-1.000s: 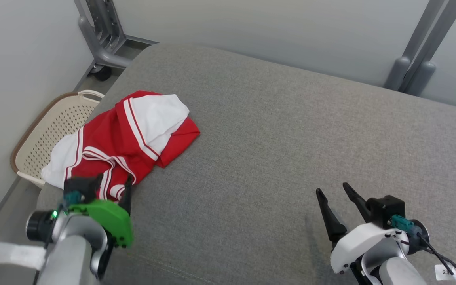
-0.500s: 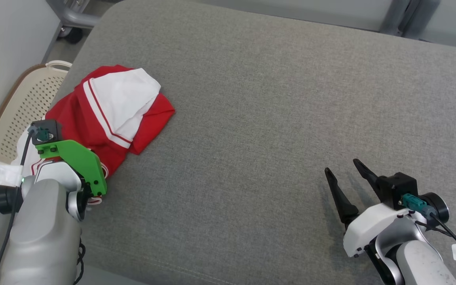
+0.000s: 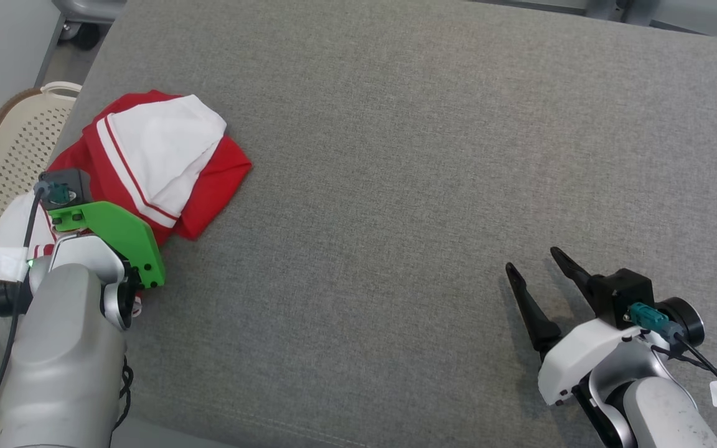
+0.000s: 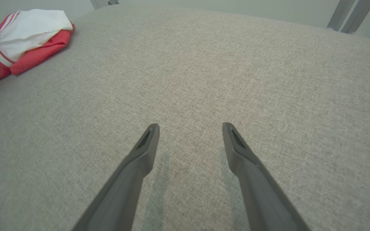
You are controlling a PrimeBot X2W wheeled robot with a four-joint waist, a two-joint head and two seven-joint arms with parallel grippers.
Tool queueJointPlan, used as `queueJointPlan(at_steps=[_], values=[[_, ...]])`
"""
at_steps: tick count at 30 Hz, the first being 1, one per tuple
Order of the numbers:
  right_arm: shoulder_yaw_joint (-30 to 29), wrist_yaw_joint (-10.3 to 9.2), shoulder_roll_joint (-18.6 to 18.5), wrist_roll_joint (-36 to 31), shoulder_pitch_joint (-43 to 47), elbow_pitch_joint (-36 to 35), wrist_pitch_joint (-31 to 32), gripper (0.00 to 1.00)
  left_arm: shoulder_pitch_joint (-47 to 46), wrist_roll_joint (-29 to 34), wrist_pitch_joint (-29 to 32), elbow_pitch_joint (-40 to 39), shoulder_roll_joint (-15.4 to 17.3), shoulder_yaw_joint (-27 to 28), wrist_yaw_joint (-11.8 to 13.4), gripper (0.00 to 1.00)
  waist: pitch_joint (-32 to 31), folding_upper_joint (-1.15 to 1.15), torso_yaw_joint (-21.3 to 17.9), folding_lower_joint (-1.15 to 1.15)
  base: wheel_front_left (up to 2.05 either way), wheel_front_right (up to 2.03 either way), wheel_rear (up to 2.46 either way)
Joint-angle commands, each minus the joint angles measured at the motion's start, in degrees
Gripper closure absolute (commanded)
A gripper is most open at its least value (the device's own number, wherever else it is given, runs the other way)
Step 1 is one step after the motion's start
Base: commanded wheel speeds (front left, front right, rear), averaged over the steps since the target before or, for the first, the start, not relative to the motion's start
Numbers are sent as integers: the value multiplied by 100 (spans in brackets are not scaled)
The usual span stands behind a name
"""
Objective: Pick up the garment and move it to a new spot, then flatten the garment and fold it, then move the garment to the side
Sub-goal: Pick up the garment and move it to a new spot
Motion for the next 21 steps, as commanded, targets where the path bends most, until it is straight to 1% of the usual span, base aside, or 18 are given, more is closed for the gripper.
queueJointPlan(at_steps=[1,6,12,18,21], values=[[8,-5,-6,3,11,13,-8,0,-152,36,-147,-58,-4,-24,-41,100,-49,0,-9,-1,0,0,0],[81,-5,63,29,-20,106,-65,0,-228,35,-371,-111,-17,-72,-107,100,-189,0,-85,-1,0,0,0],[100,-5,184,82,-10,298,-209,0,-539,81,-611,-570,-99,-234,-283,100,-449,0,-266,-1,0,0,0],[85,-5,323,124,57,548,-384,0,-935,38,-542,-1271,-328,-559,-678,100,-752,0,-554,-1,0,0,0],[94,-5,390,143,84,663,-468,0,-1103,30,-543,-1640,-452,-748,-777,100,-858,0,-754,-1,0,0,0]])
